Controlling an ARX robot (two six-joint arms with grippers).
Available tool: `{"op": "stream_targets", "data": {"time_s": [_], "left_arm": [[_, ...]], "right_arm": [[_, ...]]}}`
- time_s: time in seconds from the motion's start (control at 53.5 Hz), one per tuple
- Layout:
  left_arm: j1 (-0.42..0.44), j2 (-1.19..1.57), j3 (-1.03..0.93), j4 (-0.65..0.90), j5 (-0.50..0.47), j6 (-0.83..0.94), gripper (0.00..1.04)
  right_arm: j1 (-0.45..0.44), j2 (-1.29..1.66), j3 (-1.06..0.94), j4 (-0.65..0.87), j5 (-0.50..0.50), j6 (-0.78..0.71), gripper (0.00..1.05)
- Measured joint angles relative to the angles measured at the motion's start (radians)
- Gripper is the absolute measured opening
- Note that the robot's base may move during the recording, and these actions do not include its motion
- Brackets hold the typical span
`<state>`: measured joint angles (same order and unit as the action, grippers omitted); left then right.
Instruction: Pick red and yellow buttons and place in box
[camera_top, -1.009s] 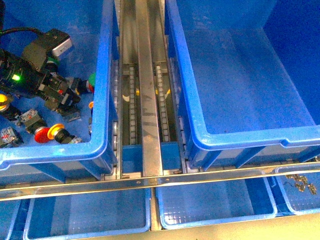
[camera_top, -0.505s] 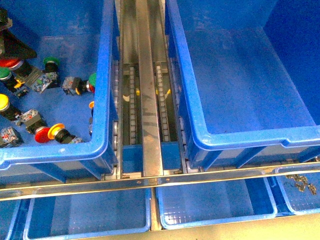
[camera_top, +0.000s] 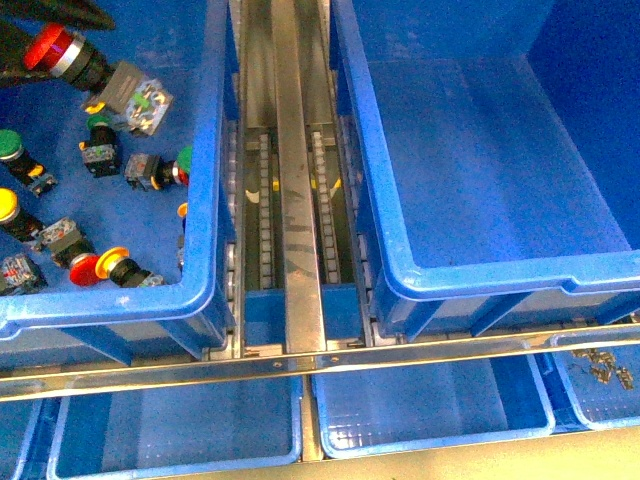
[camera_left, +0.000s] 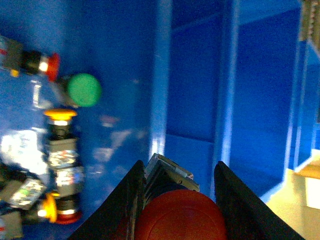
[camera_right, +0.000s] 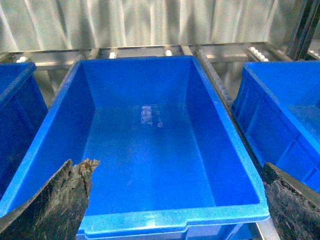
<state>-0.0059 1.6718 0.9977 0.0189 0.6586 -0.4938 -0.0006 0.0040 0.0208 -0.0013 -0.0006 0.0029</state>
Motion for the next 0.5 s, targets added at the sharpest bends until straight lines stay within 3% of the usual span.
{"op": "stream_targets", "data": {"time_s": [0.262,0.505], "left_arm": [[-0.120,0.047,0.020,0.050,-0.024,-0.207,0.34],[-0.306,0.165,0.141,0.100,-0.105,-0.335,0.34]], "right_arm": [[0.000,0.000,0.000,0.000,0.000,0.000,0.99],[0.000,0.000,0.000,0.000,0.000,0.000,0.99]]}}
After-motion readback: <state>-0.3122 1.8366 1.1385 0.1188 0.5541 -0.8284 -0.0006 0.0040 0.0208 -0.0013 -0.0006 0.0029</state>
